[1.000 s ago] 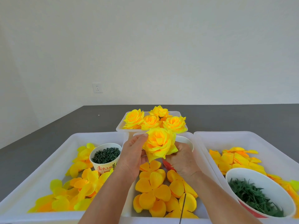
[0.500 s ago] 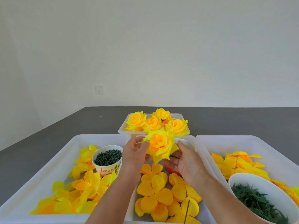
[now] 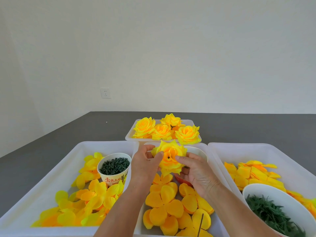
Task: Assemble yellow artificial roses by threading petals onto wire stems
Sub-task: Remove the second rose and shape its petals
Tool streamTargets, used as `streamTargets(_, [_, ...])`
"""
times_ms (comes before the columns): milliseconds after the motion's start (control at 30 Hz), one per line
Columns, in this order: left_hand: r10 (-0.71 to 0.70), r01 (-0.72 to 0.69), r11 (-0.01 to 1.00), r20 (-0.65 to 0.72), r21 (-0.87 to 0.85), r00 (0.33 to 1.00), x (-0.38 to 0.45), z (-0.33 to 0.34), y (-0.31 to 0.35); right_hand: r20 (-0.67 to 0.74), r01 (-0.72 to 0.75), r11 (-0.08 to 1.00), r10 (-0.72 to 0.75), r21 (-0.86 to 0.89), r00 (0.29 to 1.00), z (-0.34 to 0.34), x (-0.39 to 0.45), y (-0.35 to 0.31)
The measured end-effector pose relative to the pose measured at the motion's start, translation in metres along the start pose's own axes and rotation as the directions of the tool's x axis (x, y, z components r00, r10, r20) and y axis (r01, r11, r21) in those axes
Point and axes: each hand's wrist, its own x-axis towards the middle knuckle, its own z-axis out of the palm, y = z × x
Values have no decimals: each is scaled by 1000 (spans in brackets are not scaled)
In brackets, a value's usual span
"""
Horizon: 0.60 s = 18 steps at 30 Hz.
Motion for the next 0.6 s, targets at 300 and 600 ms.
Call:
streamTargets(300, [-62,65,994,43,-85,997,0,0,-1,47,-183,958,177,221,983,3,-1,-5])
streamTargets(600, [-64,73,993,99,-89,993,2,4,-5,-68,-247,926,277,286,958,2,15,-30])
